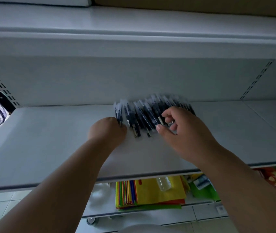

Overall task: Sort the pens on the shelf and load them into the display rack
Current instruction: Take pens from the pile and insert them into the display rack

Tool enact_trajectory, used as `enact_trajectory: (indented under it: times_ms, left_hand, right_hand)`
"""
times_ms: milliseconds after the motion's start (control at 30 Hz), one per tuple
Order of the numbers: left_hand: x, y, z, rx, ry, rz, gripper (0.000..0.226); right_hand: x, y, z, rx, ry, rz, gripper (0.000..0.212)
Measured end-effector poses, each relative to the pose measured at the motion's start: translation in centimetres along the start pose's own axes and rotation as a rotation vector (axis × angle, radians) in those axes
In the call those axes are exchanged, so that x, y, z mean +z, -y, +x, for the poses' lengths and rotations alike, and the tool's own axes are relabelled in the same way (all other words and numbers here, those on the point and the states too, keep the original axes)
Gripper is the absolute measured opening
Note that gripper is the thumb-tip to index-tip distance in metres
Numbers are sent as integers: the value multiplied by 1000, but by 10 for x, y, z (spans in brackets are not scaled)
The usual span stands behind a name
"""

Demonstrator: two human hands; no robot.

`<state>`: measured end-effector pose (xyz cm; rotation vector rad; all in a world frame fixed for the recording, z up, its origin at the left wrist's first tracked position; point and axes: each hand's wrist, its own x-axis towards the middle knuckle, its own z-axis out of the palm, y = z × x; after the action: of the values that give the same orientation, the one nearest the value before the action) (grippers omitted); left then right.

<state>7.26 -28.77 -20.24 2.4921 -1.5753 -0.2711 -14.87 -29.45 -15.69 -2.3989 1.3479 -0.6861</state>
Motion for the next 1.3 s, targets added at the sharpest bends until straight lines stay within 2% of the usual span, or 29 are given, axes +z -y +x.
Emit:
enact_trajectory:
  times_ms: [133, 200, 267, 300, 433, 633, 767, 833, 967, 1067, 1200, 1300]
  left_hand:
    - [-1, 11, -16, 41, -98, -248, 35]
    - [2, 16, -28, 16, -123, -567, 29]
    - [4, 19, -43, -24, -88, -961, 19]
    - [4, 19, -50, -22, -70, -1088, 21]
    - [-2, 23, -67, 14, -15, -1293, 32]
    - [-9, 28, -75, -76, 69, -1461, 18]
    - [-11, 26, -76, -64, 94, -1480, 19]
    - [-9, 25, -75, -51, 90, -1467, 18]
    - [-5, 25, -72, -47, 81, -1403, 12]
    - [-4, 23, -69, -44, 107, -1389, 17]
    - [-4, 7, -67, -27, 128, -1444, 15]
    - [-1, -10, -64, 35, 127, -1429, 15]
  right_hand:
    - [5, -5, 8, 6, -6, 34, 30]
    - [11, -7, 14, 18, -16, 44, 26]
    - [19, -8, 22, 44, -7, 33, 22]
    - [24, -8, 27, 54, 6, 22, 21]
    - [44, -8, 41, 98, 80, -49, 18]
    - [57, 3, 49, 118, 129, -238, 22]
    - [62, 10, 49, 104, 166, -343, 9]
    - [65, 9, 48, 119, 148, -318, 11]
    - [60, 5, 41, 174, 104, -172, 27]
    - [52, 7, 34, 205, 75, 45, 34]
    - [36, 8, 22, 296, 73, 372, 30]
    - [16, 2, 10, 353, 34, 563, 14]
